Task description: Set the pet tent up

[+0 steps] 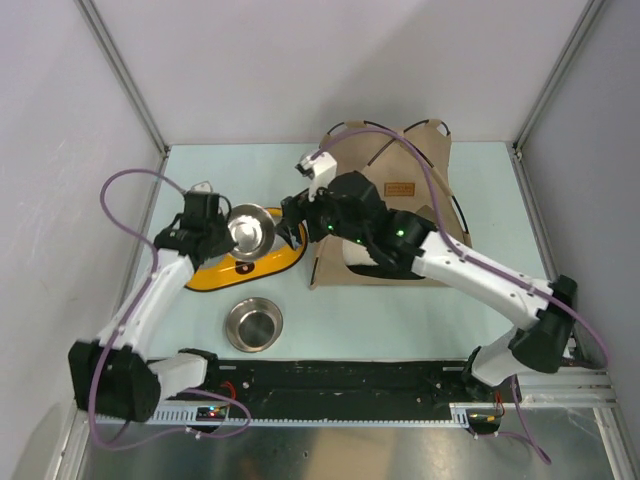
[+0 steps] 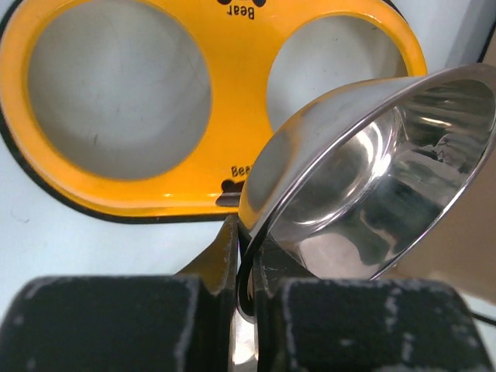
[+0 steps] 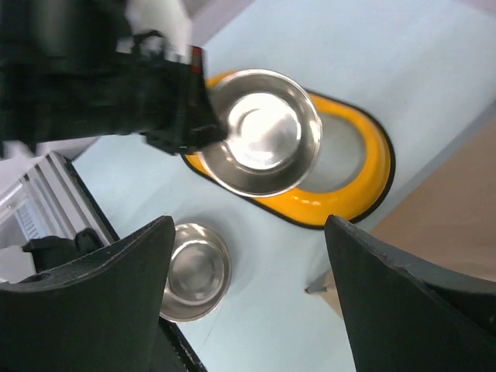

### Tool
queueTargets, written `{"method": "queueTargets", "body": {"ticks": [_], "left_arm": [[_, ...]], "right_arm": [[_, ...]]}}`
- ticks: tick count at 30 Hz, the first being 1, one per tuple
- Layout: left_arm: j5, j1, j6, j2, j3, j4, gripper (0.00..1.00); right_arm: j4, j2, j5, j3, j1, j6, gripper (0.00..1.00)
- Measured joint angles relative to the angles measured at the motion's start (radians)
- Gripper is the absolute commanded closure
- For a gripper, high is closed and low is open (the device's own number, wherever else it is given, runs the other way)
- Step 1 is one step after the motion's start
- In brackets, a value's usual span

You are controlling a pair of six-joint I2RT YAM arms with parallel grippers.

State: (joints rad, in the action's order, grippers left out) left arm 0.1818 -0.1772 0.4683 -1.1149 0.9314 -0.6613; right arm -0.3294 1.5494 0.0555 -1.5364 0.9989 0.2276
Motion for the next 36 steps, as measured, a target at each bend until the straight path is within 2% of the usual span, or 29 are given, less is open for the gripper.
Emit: {"method": "queueTargets", "body": {"ticks": [5, 11, 15, 22, 30, 36], "left_arm": [[-0.003, 0.001, 0.032, -0.226, 0.131, 0.019, 1.00], [-0.019, 0.001, 0.040, -0.427, 0.258, 0.040, 1.00], [-0.039, 0.001, 0.040, -0.519, 0.277, 0.053, 0.99], [-0.076, 0.001, 0.041, -0.599, 0.277, 0.057, 0.92], [-0.084, 0.003, 0.047, -0.626, 0.276, 0.077, 0.63], [-0.085, 0.001, 0.043, -0.628, 0.275, 0.094, 0.48]], "right_arm": [[0.062, -0.117, 0.045, 0.044, 0.027, -0.024, 0.19], [0.088, -0.177, 0.098, 0.076, 0.046, -0.037, 0.20], [0.091, -0.180, 0.132, 0.096, 0.047, -0.042, 0.20], [0.090, -0.180, 0.174, 0.111, 0.055, -0.046, 0.21], [0.096, -0.180, 0.193, 0.111, 0.064, -0.046, 0.21], [0.096, -0.179, 0.201, 0.111, 0.066, -0.046, 0.22]]}}
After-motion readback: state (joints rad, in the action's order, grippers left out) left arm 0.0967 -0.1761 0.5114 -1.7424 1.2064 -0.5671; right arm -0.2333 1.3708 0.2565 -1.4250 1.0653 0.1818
